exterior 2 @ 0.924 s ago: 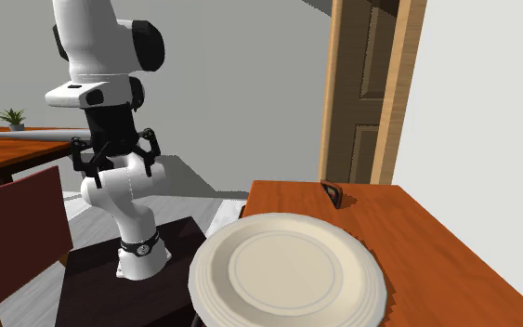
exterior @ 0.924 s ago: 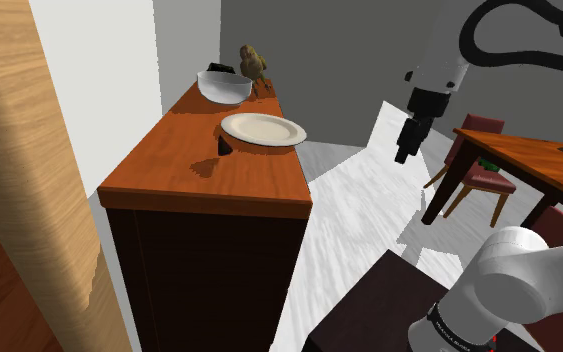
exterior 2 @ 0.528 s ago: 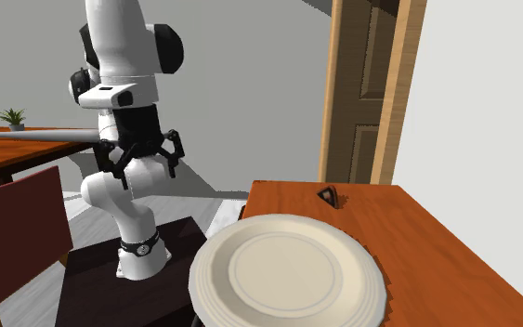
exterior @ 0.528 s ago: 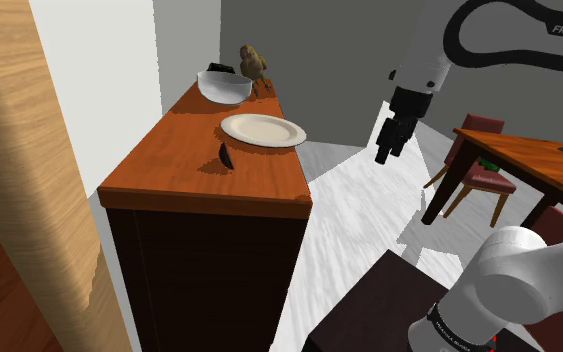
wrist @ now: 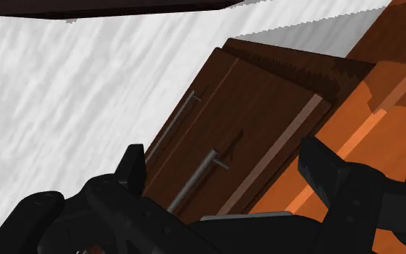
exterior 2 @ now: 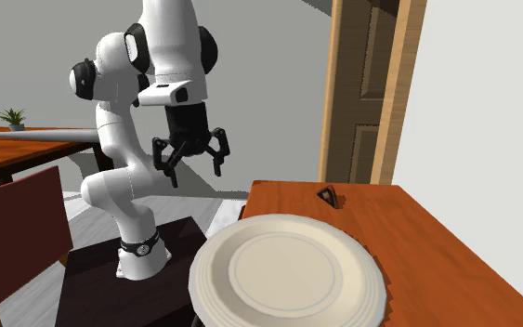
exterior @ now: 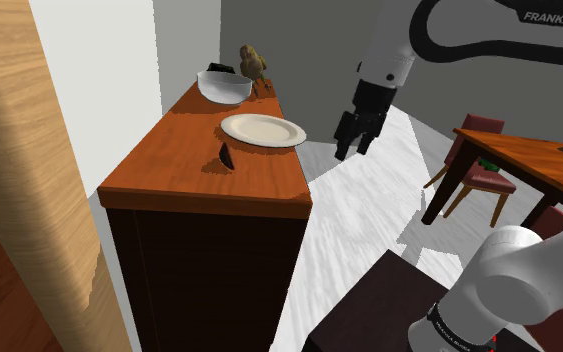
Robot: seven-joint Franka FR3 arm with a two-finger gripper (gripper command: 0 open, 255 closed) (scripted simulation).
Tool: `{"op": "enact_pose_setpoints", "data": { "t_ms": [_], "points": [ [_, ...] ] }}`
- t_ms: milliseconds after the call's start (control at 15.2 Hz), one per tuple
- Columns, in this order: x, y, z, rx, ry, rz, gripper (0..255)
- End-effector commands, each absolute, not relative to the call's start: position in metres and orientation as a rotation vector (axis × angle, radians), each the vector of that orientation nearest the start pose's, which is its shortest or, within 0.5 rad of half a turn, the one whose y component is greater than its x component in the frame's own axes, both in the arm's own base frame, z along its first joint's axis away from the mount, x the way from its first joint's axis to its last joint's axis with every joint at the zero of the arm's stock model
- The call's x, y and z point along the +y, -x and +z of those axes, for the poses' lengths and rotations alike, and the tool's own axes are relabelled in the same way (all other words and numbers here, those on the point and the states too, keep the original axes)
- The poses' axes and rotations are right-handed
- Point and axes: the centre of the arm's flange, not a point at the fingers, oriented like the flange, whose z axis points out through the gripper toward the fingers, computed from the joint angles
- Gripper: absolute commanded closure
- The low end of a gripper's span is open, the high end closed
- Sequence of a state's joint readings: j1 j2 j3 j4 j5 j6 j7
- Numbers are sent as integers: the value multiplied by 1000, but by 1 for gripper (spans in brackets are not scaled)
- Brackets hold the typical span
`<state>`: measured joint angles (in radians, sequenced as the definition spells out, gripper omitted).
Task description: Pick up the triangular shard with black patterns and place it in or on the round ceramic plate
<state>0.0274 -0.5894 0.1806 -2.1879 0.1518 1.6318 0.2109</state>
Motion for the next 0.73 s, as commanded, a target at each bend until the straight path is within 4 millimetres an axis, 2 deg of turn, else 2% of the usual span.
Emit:
{"op": "enact_pose_setpoints", "data": {
  "t_ms": [0, 660],
  "points": [
    [133, -375, 606, 85, 3077, -44, 0],
    [235, -444, 614, 197, 3044, -139, 0]
  ]
}}
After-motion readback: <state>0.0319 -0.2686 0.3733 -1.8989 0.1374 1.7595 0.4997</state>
